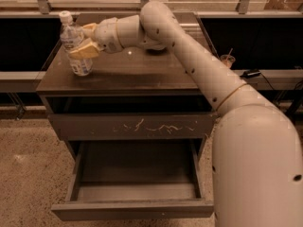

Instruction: Place blue plastic bottle into middle drawer

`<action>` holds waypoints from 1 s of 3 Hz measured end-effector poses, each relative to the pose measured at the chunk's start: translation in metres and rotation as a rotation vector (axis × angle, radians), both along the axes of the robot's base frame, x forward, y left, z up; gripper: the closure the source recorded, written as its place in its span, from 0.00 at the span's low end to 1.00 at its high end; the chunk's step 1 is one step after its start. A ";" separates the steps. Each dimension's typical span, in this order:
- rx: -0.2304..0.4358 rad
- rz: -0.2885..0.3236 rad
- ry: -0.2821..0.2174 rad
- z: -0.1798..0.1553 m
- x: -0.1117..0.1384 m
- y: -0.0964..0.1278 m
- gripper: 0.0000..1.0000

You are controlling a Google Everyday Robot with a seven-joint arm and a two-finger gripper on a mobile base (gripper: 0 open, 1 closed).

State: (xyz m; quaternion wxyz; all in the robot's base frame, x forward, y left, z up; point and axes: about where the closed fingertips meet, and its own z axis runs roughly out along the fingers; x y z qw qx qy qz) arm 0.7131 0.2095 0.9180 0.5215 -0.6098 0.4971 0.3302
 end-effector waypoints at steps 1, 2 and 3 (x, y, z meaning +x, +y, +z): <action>-0.018 0.215 -0.012 0.019 -0.049 0.048 1.00; -0.033 0.190 -0.001 0.055 -0.084 0.033 1.00; -0.089 0.084 0.052 0.048 -0.125 -0.010 1.00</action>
Offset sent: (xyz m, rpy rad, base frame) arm -0.1483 0.0080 0.0060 -0.1577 0.1295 0.1128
